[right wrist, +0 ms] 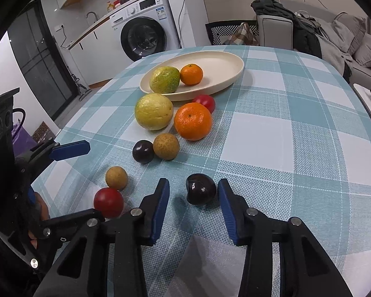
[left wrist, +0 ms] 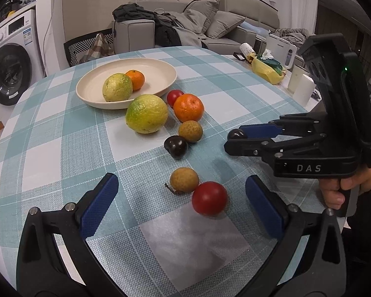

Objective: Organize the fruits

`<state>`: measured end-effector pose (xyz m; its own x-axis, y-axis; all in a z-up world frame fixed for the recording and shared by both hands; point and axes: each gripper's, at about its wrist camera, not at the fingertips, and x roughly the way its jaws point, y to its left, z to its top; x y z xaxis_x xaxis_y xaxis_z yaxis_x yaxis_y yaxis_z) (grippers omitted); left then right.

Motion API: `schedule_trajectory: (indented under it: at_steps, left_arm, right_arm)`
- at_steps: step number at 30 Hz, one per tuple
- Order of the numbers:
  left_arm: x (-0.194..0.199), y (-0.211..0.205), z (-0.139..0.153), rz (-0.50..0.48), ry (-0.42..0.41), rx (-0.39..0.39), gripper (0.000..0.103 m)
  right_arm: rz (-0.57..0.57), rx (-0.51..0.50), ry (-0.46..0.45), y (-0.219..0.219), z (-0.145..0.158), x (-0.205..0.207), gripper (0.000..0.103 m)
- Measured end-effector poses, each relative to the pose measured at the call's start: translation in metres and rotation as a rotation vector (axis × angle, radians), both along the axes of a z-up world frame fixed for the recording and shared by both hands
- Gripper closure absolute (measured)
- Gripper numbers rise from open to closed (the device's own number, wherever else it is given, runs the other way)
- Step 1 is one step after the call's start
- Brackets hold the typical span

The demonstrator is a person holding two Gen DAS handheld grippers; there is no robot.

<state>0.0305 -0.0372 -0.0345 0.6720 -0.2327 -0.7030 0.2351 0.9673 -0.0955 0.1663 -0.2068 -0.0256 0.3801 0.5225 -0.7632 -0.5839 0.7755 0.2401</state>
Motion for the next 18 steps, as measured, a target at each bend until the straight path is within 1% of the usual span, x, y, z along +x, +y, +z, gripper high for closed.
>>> schedule_trajectory:
  at_steps: [3, 8, 11, 14, 16, 18]
  left_arm:
    - [0.0, 0.0, -0.001, -0.024, 0.006, -0.012, 0.001]
    - [-0.004, -0.006, -0.003, -0.077, 0.017, 0.0, 0.001]
    - [-0.006, -0.009, -0.004, -0.098, 0.02, 0.01, 0.001]
    - [-0.008, -0.01, -0.004, -0.117, 0.02, 0.011, 0.001]
    - [-0.009, -0.009, -0.005, -0.138, 0.028, 0.003, 0.003]
    - [-0.009, -0.008, -0.006, -0.148, 0.037, 0.003, 0.009]
  right_arm:
    - [-0.002, -0.011, -0.005, 0.001, 0.0, 0.0, 0.068]
    - [-0.007, -0.029, -0.012, 0.001, 0.0, 0.0, 0.075]
    - [-0.007, -0.029, -0.014, -0.001, 0.001, 0.0, 0.077]
    - [-0.005, -0.017, -0.016, -0.002, 0.003, -0.001, 0.078]
    - [0.0, -0.011, -0.019, -0.002, 0.004, -0.002, 0.078]
    - [0.005, -0.004, -0.026, -0.002, 0.006, -0.003, 0.078]
